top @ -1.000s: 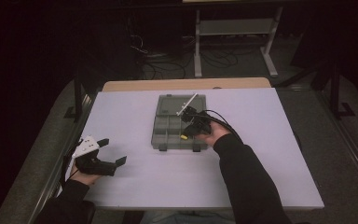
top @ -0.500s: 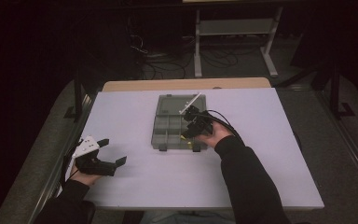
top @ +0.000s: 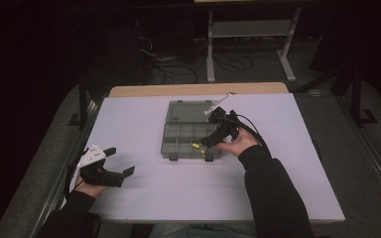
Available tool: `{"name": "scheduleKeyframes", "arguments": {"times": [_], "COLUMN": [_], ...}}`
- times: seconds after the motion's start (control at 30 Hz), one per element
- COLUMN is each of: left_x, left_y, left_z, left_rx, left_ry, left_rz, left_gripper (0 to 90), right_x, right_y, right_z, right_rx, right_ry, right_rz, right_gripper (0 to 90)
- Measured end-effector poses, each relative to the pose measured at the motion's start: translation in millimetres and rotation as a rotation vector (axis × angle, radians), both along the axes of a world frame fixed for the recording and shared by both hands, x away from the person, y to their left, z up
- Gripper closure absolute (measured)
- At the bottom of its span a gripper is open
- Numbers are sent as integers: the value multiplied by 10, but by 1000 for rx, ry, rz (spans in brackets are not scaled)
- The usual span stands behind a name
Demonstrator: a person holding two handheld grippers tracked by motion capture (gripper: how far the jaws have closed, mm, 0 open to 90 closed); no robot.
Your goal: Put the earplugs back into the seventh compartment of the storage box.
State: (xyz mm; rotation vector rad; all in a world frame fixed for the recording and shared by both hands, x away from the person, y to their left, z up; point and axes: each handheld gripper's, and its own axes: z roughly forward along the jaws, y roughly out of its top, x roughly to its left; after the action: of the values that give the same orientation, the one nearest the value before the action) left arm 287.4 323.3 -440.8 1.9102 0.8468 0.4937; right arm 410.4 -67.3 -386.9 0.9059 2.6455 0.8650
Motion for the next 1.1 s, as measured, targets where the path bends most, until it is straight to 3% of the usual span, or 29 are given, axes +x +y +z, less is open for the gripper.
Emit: {"name": "scheduleKeyframes", "arguments": {"times": [0.4, 1.1], "left_x": [-4, -3], "left_y": [-3, -5], "left_z": [4, 4], "left_rx": [2, 1], "left_ry": [-1, 2], "left_rz": [-1, 2], "left_gripper": [0, 0], "right_x": [-157, -454], "right_y": [-333, -891], "right_z": [89, -2], "right_rx": [55, 158], "right_ry": [-47, -118], "right_rz": [-47, -111], "right_gripper": [0, 0]}}
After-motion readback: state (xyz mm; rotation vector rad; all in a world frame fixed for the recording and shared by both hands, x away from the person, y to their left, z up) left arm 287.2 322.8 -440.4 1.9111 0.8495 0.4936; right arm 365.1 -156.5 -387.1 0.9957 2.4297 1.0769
